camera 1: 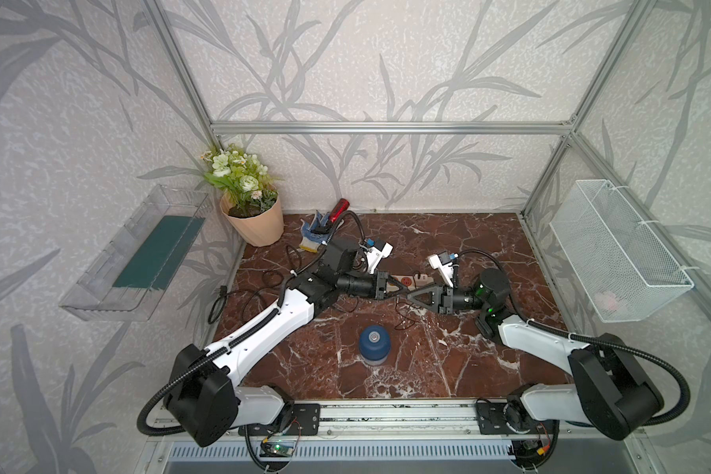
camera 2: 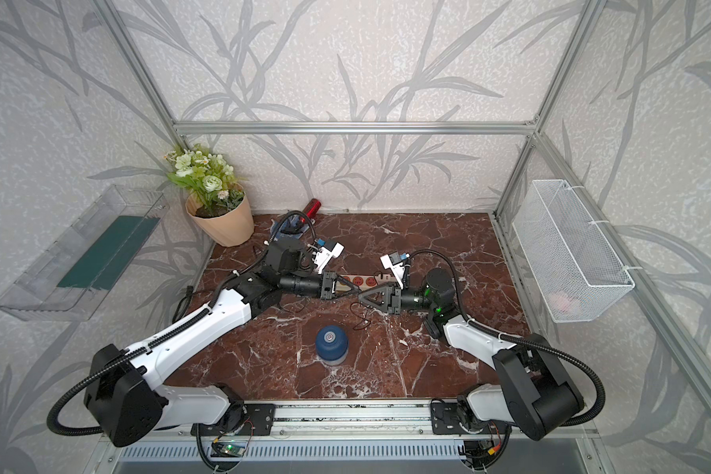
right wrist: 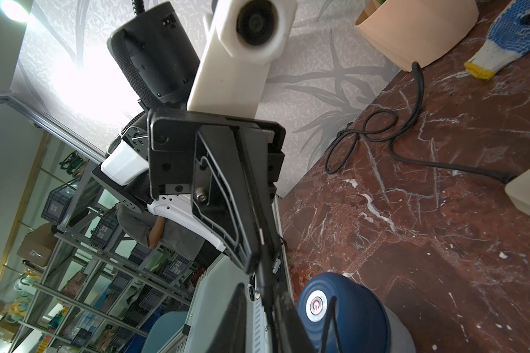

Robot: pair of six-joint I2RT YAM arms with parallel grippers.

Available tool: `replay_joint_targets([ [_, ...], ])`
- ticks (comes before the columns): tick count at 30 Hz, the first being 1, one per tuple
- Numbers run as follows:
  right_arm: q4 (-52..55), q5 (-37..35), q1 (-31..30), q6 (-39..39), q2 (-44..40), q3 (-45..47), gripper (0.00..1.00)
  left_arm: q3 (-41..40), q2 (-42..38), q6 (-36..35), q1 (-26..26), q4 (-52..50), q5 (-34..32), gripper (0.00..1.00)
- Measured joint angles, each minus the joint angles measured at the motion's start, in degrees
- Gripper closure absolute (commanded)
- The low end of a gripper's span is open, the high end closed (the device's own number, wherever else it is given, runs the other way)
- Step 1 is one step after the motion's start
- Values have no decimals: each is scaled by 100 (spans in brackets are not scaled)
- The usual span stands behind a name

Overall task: Charge the cordless meat grinders
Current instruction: Adjust the charging cable.

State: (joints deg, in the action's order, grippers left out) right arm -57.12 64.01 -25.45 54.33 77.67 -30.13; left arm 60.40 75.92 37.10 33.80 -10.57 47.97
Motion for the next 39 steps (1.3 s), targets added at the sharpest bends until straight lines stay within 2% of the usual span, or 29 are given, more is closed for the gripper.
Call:
replay_joint_targets([
  [6, -107, 13, -4, 74, 55, 7, 85, 0, 0, 2, 0, 35, -7, 100],
  [16, -179, -24, 2, 74, 11, 37, 79, -2, 0, 0, 0, 46, -9, 100],
  [23, -358, -79, 61, 175, 15, 87, 84, -2, -4, 0, 0, 107, -2, 100],
  [31, -1373, -98, 186, 793, 498, 116, 78, -96, -50, 2, 0, 177, 9, 100],
  [39, -1840, -92, 195, 1152, 682, 116, 79, -129, -50, 28, -2, 219, -4, 100],
])
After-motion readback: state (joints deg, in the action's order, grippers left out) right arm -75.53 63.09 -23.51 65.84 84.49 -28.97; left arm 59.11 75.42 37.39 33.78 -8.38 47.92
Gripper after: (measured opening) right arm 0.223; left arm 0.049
